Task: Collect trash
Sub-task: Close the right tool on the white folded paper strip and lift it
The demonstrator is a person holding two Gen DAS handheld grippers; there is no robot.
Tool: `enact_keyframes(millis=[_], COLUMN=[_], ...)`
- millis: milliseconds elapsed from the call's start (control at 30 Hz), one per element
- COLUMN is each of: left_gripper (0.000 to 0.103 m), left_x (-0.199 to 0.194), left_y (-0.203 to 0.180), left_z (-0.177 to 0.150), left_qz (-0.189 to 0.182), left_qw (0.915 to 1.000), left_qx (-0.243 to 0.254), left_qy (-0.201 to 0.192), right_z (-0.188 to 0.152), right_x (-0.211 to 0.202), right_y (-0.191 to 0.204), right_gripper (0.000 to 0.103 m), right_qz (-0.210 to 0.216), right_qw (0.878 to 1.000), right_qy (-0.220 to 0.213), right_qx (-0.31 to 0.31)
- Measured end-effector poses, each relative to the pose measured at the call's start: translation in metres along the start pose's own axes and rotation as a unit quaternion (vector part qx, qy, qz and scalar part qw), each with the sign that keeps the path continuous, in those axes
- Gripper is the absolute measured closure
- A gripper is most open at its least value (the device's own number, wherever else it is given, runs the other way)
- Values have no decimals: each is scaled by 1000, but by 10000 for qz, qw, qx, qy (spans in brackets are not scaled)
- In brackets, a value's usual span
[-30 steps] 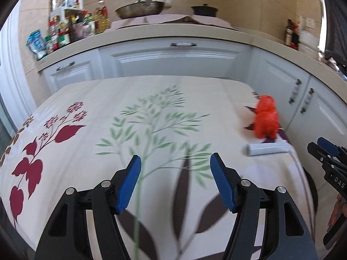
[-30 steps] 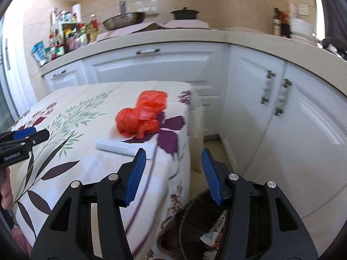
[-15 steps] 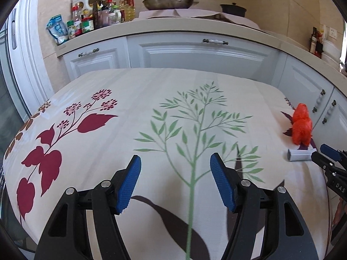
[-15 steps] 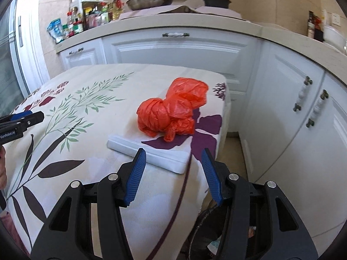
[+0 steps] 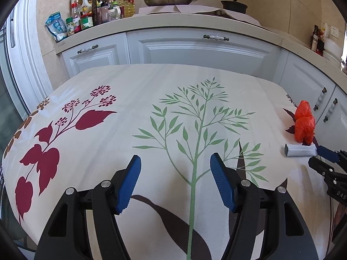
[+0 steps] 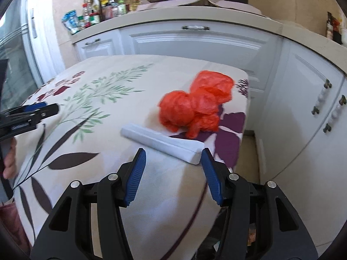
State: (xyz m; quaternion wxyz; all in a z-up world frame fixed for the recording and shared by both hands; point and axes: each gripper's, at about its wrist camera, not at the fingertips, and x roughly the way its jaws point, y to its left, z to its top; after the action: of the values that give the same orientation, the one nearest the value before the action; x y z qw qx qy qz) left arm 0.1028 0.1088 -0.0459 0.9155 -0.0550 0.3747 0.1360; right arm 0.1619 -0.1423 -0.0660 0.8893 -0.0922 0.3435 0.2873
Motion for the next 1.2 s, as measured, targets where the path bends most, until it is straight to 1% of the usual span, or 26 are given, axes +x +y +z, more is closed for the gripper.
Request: enact_keyframes(millis=[167, 200, 267, 367, 533, 633, 667, 700, 800, 967, 1033, 1067, 1133, 1167, 1200], left_gripper=[38, 38, 38, 38, 38, 38, 38, 38, 38, 38, 38, 38, 38, 38, 38], left_x=[-1, -1, -1, -1, -1, -1, -1, -1, -2, -3, -4, -4, -4, -4, -4], left_y=[0, -1, 0, 1, 1, 2, 3, 3, 3, 3, 4, 5, 6, 6, 6], left_z=[0, 0, 0, 0, -1, -2, -2, -2, -2, -3, -3, -4, -4, -4, -4], left_qz=[3, 8, 17, 28, 35, 29, 26, 27, 20, 27, 34, 36, 47, 49, 50], left_qw=[10000, 10000, 10000, 10000, 10000, 10000, 10000, 10000, 10000, 10000, 10000, 10000, 10000, 10000, 10000], left_qx=[1, 4, -12, -29, -20, -41, -48, -48, -48, -43, -50, -57, -68, -72, -78], left_qy=[-14, -17, -14, -3, 5, 19, 23, 22, 22, 0, -6, -4, 8, 9, 7], right_z=[5, 6, 8, 10, 2, -3, -4, -5, -4, 2, 4, 4, 3, 3, 2], right_x=[3, 3, 5, 10, 9, 3, 1, 0, -1, 4, 6, 8, 8, 8, 7], right_y=[-9, -9, -10, -7, 6, 13, 15, 18, 23, 21, 22, 23, 24, 25, 25], right_gripper=[51, 46, 41, 41, 41, 47, 53, 55, 55, 55, 57, 62, 67, 74, 75], right_qz=[-32, -31, 37, 227, 350, 439, 484, 490, 432, 286, 316, 349, 343, 363, 367], right_qw=[10000, 10000, 9999, 9997, 9989, 9985, 9982, 9981, 9979, 9985, 9980, 9976, 9973, 9972, 9971], right_qy=[-47, -62, -112, -21, 114, 141, 154, 170, 195, 190, 235, 278, 289, 292, 297], right_qx=[73, 65, 14, -103, -287, -304, -307, -323, -442, -432, -490, -533, -588, -593, -592])
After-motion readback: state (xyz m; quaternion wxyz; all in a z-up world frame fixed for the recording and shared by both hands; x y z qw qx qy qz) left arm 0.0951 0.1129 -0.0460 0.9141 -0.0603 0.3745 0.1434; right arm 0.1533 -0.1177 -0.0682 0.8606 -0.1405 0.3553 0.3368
